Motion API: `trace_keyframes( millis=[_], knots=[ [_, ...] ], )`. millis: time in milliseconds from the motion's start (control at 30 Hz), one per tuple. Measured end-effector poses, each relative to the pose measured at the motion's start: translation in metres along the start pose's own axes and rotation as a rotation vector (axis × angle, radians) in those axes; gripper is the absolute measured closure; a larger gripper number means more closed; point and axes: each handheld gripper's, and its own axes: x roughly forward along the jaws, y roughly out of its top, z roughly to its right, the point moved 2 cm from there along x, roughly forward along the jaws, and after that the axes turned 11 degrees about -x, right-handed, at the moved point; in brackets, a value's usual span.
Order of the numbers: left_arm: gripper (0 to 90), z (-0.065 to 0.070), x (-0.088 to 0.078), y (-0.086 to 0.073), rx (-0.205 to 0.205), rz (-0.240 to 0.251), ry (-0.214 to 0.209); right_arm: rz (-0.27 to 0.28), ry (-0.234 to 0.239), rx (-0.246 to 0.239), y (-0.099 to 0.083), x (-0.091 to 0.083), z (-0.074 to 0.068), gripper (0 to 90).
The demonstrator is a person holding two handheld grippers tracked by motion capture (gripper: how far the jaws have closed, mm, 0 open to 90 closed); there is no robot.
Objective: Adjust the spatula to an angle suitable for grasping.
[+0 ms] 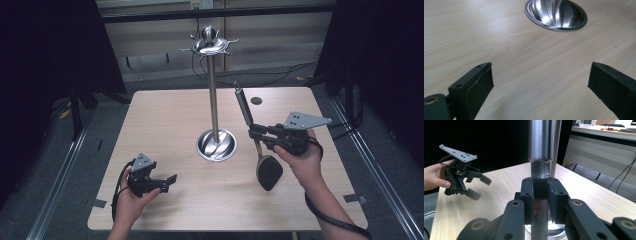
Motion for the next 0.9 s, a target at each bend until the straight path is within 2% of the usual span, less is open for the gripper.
trace_keyframes(
  millis=[467,800,900],
  knots=[
    [5.7,0.001,0.002,0.001,0.005,-0.002,-0.009,0.010,-0.020,0.021,0.010,-0.001,0.007,76.0],
    [5.8,0.001,0.002,0.001,0.010,-0.012,-0.004,0.029,-0.017,0.027,0.015,0.003,0.008,76.0],
    [5.7,0.002,0.003,0.001,0.007,-0.001,-0.006,0.029,-0.021,0.025,0.017,0.004,0.008,76.0]
  ],
)
